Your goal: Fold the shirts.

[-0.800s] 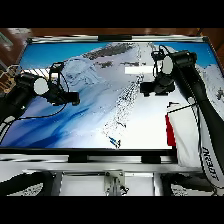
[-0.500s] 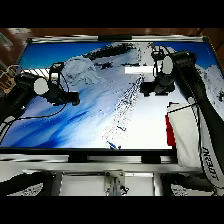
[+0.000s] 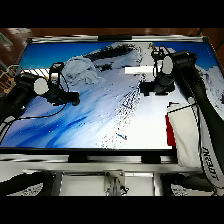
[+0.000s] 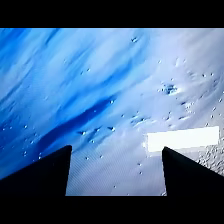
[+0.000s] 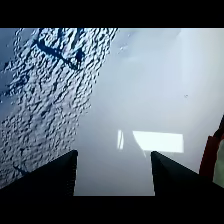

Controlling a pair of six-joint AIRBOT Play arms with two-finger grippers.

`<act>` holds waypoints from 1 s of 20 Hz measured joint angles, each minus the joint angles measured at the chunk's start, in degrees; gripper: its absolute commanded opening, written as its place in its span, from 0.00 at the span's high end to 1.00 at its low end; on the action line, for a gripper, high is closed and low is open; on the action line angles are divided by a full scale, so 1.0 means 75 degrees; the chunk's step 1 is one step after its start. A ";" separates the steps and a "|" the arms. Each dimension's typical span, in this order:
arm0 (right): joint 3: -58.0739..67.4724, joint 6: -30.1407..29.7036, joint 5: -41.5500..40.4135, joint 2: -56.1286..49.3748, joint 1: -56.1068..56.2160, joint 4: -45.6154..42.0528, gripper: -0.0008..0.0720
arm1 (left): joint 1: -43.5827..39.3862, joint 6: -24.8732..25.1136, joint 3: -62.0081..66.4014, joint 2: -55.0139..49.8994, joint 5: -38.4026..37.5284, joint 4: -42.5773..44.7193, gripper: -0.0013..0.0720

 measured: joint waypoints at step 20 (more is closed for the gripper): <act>0.0000 -0.0023 -0.1046 -0.0006 0.0003 0.0111 0.21 | 0.0682 0.0711 0.1501 -0.1856 0.3867 0.0437 0.00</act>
